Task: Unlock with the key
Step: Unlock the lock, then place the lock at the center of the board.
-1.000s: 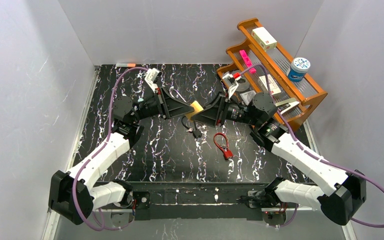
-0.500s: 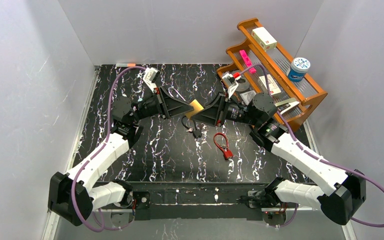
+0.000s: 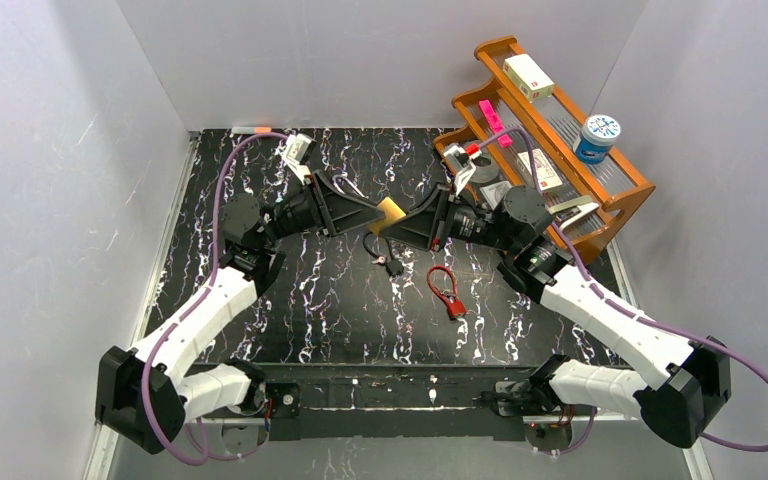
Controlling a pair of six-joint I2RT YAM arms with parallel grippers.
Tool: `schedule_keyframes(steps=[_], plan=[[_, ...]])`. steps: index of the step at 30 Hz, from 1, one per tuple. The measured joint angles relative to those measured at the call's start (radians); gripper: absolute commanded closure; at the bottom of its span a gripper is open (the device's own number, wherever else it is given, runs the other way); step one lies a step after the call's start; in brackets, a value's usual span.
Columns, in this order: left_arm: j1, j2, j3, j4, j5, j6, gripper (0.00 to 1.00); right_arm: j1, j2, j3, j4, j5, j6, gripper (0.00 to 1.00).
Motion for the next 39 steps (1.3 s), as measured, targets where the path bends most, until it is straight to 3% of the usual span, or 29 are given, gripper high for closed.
schedule_keyframes(steps=[2, 5, 7, 12, 19, 26, 33, 39], plan=[[0.0, -0.002, 0.0, 0.008, -0.006, -0.003, 0.27, 0.0, 0.0, -0.001, -0.011, 0.017, -0.002, 0.99], [0.0, -0.005, -0.002, 0.017, -0.022, -0.014, 0.16, 0.0, 0.0, -0.007, -0.021, 0.057, -0.007, 0.99], [0.0, -0.005, -0.003, 0.015, -0.03, -0.011, 0.03, 0.0, 0.0, -0.009, -0.029, 0.082, -0.009, 0.99], [0.0, -0.024, -0.005, -0.101, -0.083, 0.056, 0.02, 0.0, 0.002, -0.01, -0.049, 0.153, -0.013, 0.99], [0.0, -0.182, -0.002, -0.635, -0.353, 0.347, 0.02, 0.0, 0.116, 0.022, -0.113, 0.257, -0.018, 0.99], [0.0, -0.335, 0.003, -0.964, -0.607, 0.513, 0.02, -0.001, 0.307, 0.068, -0.152, 0.3, -0.026, 0.99], [0.0, -0.349, 0.029, -1.146, -0.824, 0.592, 0.02, -0.001, 0.526, 0.134, -0.143, 0.283, 0.028, 0.99], [0.0, -0.294, 0.024, -1.199, -0.869, 0.573, 0.02, -0.009, 0.777, 0.271, -0.09, 0.227, 0.113, 0.99]])
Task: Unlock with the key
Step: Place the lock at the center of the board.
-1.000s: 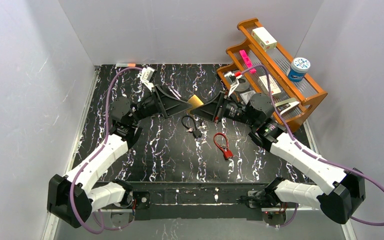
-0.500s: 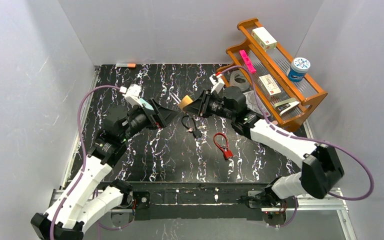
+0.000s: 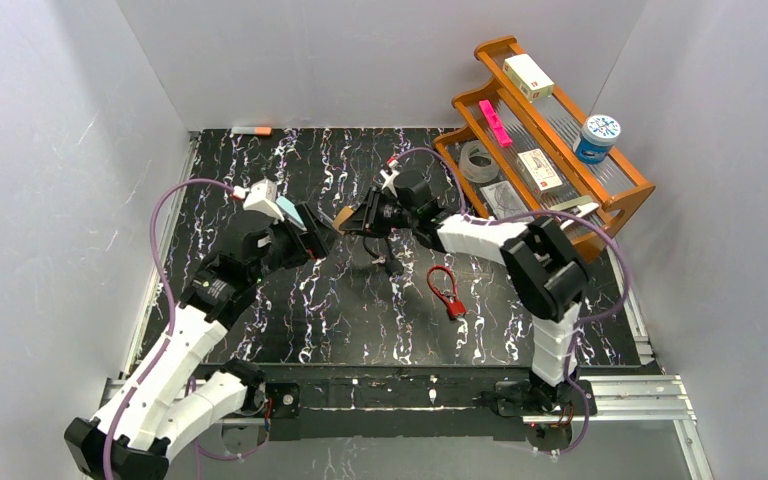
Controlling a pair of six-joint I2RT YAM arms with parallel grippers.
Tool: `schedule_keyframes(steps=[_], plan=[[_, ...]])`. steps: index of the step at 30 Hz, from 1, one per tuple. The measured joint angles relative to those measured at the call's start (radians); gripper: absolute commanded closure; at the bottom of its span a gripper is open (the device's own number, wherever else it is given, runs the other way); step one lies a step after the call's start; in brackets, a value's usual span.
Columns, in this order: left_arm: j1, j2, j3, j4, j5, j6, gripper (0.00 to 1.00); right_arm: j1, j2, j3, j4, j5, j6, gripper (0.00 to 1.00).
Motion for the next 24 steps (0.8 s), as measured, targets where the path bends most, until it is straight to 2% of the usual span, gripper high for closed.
schedule_keyframes(steps=[8, 16, 24], plan=[[0.0, 0.019, -0.024, -0.013, 0.0, -0.028, 0.02, -0.037, 0.209, 0.135, 0.027, -0.056, 0.126, 0.99], [0.0, 0.036, -0.024, -0.012, 0.0, -0.034, 0.02, -0.102, 0.285, 0.159, 0.08, -0.088, 0.297, 0.99], [0.0, 0.051, -0.024, -0.012, 0.0, -0.047, 0.02, -0.146, 0.336, 0.19, 0.09, -0.101, 0.34, 0.99]])
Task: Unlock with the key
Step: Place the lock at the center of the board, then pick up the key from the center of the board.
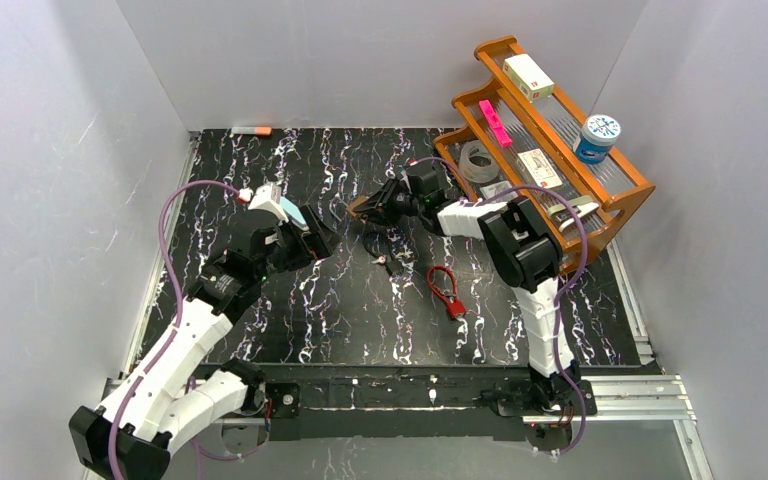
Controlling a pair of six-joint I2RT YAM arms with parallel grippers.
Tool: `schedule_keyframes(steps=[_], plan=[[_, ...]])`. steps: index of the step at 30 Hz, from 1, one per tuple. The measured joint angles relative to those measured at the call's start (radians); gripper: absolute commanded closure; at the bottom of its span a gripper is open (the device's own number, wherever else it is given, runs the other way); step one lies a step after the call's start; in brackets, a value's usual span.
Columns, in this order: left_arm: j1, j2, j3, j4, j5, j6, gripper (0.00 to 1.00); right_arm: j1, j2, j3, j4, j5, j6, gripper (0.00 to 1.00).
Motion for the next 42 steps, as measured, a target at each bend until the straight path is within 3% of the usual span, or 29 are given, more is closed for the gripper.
schedule_keyframes(steps=[2, 8, 25, 33, 42], plan=[[0.0, 0.0, 0.0, 0.0, 0.0, -0.001, 0.02, -0.012, 0.005, 0.0, 0.0, 0.0, -0.011, 0.98], [0.0, 0.011, 0.0, 0.0, 0.001, -0.006, 0.02, -0.044, 0.031, 0.018, -0.009, -0.011, -0.106, 0.83], [0.0, 0.071, 0.0, 0.009, 0.001, -0.016, 0.02, -0.08, 0.087, 0.176, -0.244, 0.02, -0.385, 0.24], [0.0, 0.093, 0.0, 0.009, -0.008, -0.015, 0.02, -0.08, 0.043, 0.219, -0.396, 0.168, -0.501, 0.13], [0.0, 0.094, 0.0, 0.008, -0.051, 0.0, 0.02, -0.074, -0.136, 0.129, -0.564, 0.382, -0.661, 0.15]])
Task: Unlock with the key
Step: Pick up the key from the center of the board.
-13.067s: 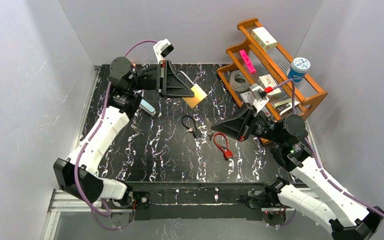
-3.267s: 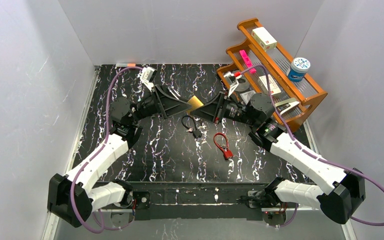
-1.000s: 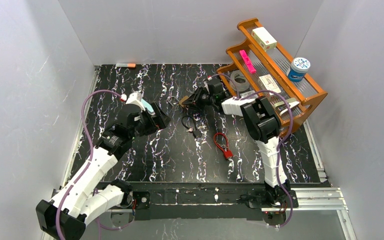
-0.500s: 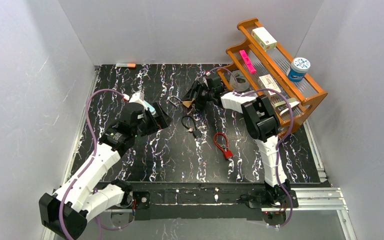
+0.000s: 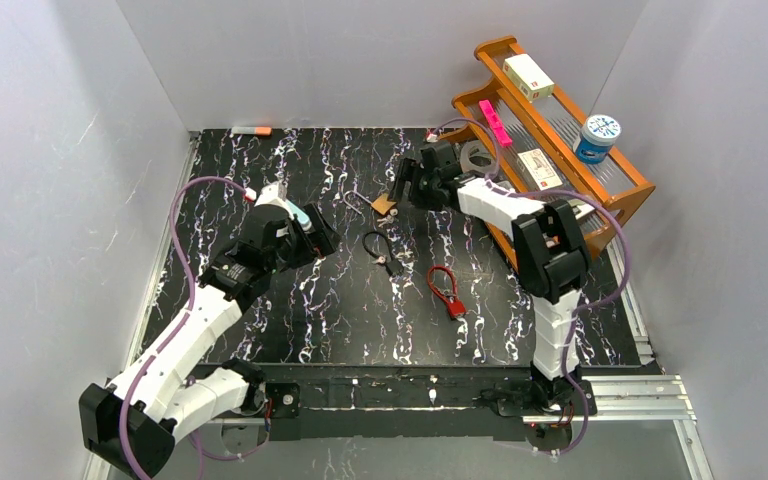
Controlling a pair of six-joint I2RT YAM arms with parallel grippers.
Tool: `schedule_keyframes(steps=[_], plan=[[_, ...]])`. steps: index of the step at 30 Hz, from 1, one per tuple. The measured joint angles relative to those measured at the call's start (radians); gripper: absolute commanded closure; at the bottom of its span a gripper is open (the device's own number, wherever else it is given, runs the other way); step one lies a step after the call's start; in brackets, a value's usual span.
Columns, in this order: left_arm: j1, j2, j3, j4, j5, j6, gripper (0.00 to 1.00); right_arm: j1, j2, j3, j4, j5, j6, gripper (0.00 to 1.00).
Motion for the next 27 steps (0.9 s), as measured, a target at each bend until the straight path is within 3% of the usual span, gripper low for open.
schedule_keyframes(steps=[6, 10, 16, 27], plan=[[0.0, -0.024, 0.0, 0.0, -0.039, 0.0, 0.02, 0.093, -0.159, -0.106, -0.054, 0.077, -0.105, 0.42], [0.0, -0.051, 0.0, 0.0, -0.059, -0.005, 0.02, 0.217, -0.234, -0.185, -0.054, 0.078, -0.134, 0.5], [0.0, -0.065, 0.0, 0.0, -0.069, -0.017, 0.02, 0.315, -0.223, -0.211, -0.102, 0.079, -0.178, 0.52], [0.0, -0.065, -0.003, -0.001, -0.069, -0.023, 0.02, 0.375, -0.075, -0.072, -0.253, 0.24, -0.358, 0.49]])
